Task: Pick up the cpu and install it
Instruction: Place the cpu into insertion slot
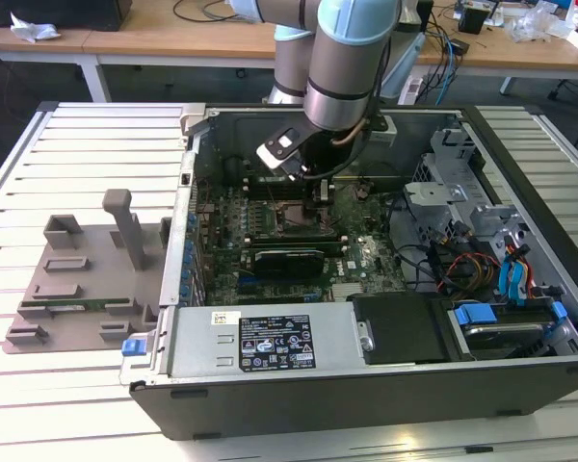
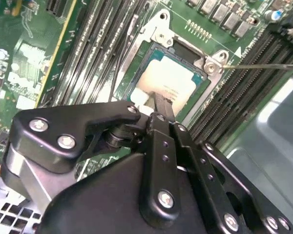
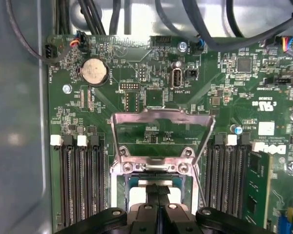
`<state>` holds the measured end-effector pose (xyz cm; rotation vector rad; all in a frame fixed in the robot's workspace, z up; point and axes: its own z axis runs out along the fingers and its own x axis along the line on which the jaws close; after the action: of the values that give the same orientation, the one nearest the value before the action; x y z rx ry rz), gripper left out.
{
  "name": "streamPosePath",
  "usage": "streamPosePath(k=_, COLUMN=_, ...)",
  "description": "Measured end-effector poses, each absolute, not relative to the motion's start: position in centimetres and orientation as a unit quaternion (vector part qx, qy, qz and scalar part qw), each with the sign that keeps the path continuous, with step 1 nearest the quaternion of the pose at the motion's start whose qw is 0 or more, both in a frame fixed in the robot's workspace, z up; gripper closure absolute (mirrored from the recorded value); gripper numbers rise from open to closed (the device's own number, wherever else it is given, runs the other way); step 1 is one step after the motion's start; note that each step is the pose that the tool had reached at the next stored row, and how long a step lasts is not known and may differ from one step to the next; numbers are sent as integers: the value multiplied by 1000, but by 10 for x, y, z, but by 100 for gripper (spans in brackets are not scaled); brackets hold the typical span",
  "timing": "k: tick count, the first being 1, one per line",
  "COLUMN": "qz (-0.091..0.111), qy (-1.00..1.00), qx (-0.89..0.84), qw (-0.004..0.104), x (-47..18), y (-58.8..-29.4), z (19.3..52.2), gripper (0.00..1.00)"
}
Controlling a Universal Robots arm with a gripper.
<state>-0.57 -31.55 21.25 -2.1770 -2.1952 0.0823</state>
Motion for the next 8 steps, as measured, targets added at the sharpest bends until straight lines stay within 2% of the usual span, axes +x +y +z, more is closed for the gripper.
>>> streamPosePath(k=8, qz=27, qy=-710, qx=-704, qw=24, x=-6, y=-315, z=256, gripper=89)
